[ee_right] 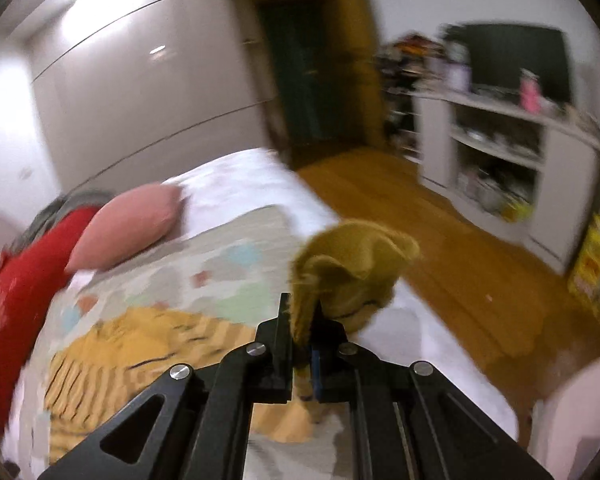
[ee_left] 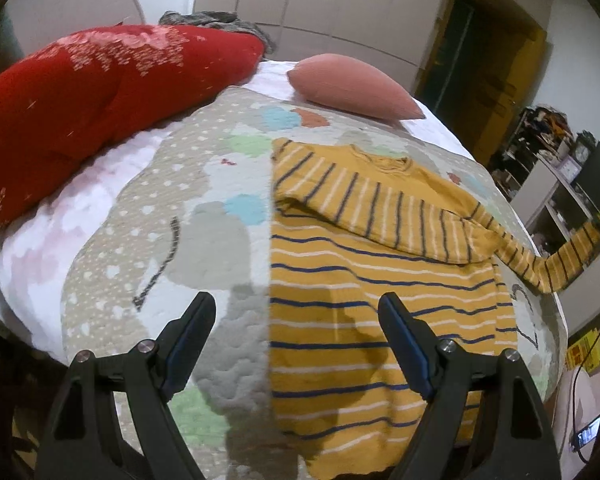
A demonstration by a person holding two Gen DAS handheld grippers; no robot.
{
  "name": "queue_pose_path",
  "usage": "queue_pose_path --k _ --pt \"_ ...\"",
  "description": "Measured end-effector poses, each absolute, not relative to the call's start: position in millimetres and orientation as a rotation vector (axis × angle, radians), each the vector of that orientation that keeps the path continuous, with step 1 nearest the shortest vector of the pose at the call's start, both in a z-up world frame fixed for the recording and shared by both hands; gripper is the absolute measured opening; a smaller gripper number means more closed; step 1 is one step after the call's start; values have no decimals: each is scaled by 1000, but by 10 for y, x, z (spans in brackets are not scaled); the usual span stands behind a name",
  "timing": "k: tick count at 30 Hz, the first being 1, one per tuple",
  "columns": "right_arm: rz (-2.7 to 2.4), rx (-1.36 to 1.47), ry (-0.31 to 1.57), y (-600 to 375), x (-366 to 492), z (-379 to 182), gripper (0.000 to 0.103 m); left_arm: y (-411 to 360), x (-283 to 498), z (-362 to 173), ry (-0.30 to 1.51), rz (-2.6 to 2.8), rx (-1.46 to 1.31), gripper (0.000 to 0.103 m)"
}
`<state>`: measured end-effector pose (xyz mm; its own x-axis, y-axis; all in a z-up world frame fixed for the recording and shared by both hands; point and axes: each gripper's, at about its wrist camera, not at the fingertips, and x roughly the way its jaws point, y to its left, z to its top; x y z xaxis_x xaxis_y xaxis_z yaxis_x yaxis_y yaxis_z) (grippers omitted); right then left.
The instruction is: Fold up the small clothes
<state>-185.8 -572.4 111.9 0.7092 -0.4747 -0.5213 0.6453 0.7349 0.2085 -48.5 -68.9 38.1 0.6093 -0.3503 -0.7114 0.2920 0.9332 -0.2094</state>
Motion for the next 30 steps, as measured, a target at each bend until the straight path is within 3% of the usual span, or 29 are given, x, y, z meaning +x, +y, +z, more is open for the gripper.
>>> queue_pose_path --k 14,30 --pt "-178 115 678 -3448 370 908 7 148 -409 116 824 -249 -170 83" --pt "17 35 889 -2286 1415 59 7 640 -417 -99 846 -167 -243 83"
